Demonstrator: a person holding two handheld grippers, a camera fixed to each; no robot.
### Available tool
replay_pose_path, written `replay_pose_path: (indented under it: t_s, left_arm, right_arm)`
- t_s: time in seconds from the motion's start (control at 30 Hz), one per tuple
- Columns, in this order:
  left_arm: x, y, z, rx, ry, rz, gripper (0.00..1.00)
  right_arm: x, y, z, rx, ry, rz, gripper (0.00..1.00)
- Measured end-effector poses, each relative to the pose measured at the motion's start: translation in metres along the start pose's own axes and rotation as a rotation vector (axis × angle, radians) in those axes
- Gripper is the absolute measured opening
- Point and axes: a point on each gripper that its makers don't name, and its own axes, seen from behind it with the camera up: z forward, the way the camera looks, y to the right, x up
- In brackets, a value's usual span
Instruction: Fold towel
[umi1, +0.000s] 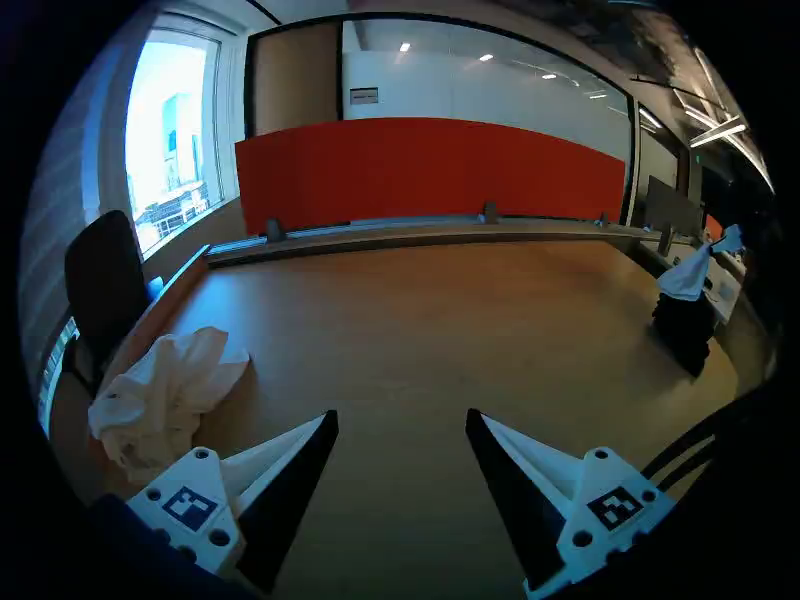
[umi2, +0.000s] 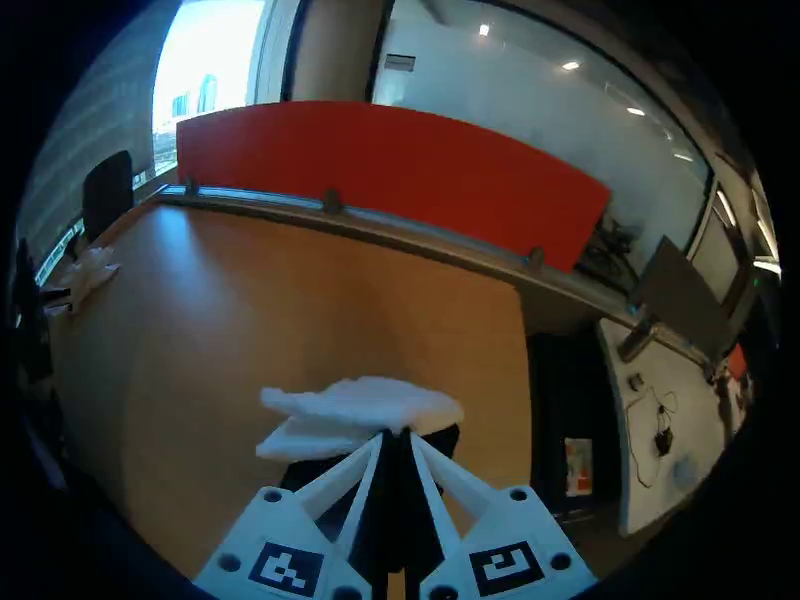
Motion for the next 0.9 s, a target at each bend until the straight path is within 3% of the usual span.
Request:
replay_pose_path:
  t_s: [0.4,0.9]
  left_arm:
    - [0.000,-0.003,-0.002,-0.001,-0.002,0.008,0.95]
    - [0.001,-0.001,-0.003,-0.001,-0.002,0.014,0.95]
  right_arm:
    - [-0.053,0.009,-0.001,-0.034,-0.064,0.065,0.05]
    - [-0.097,0.022,0.005,-0.068,-0.120,0.137,0.05]
